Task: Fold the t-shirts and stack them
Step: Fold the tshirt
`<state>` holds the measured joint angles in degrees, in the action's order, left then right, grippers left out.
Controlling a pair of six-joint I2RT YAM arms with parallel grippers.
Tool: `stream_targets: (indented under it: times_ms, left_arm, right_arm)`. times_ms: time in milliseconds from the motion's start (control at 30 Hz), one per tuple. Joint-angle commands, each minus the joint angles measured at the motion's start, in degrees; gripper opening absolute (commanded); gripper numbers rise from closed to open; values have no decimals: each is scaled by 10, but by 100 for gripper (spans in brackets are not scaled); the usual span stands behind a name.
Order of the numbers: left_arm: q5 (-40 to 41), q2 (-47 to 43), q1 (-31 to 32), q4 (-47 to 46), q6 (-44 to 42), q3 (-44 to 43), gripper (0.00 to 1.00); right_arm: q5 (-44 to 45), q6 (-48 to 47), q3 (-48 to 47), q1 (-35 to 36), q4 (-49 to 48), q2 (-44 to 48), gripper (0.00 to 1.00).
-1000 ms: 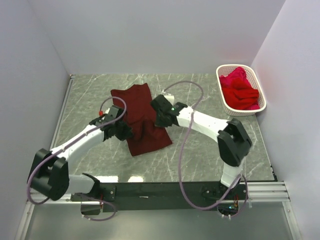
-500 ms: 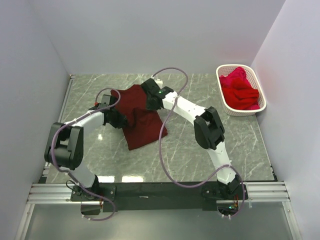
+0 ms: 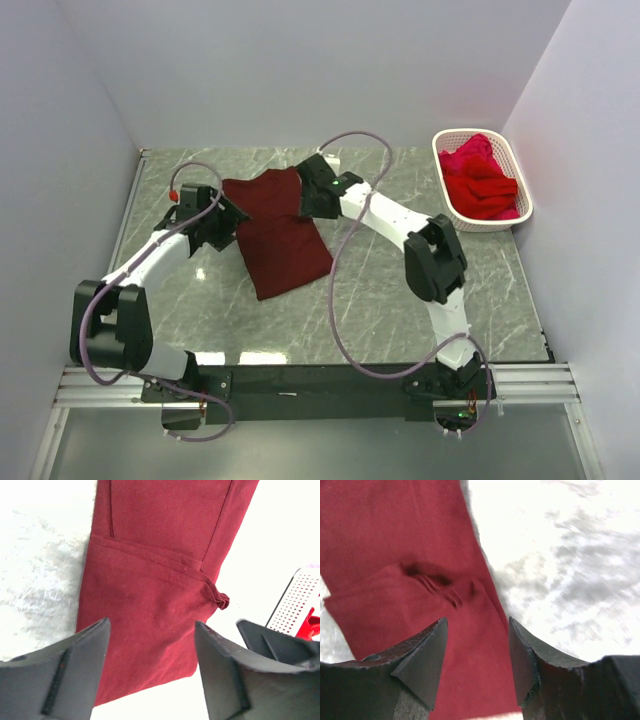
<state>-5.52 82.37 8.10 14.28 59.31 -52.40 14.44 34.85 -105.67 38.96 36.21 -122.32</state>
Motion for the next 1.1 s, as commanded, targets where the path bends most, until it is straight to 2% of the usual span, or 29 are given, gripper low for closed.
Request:
stream_targets:
  times_ms: [0,33,133,300,567,700,900,1067]
  left_arm:
    - [17,-20,10,34,5,3,72]
    - [18,-24,15,39,12,5,66]
    - [20,-32,50,30,32,22,57]
    - [18,-24,97,15,66,54,41]
    - [-6,9,120,-21,95,114,40]
    - [-2,20,120,-17,91,133,41]
    - [2,33,120,2,78,146,43]
    - [28,7,119,55,50,138,46]
  right_arm:
    - [30,6,43,4,-14,81,59]
    - [25,7,62,8,-19,89,59]
    - [3,8,67,10,-24,96,59]
    - [-48,21,79,22,-28,80,51]
    - [-104,60,207,23,-78,80,41]
    - [-100,81,314,21,-113,113,41]
    - [-103,93,353,27,-123,122,40]
    - [-93,106,420,56,-134,175,40]
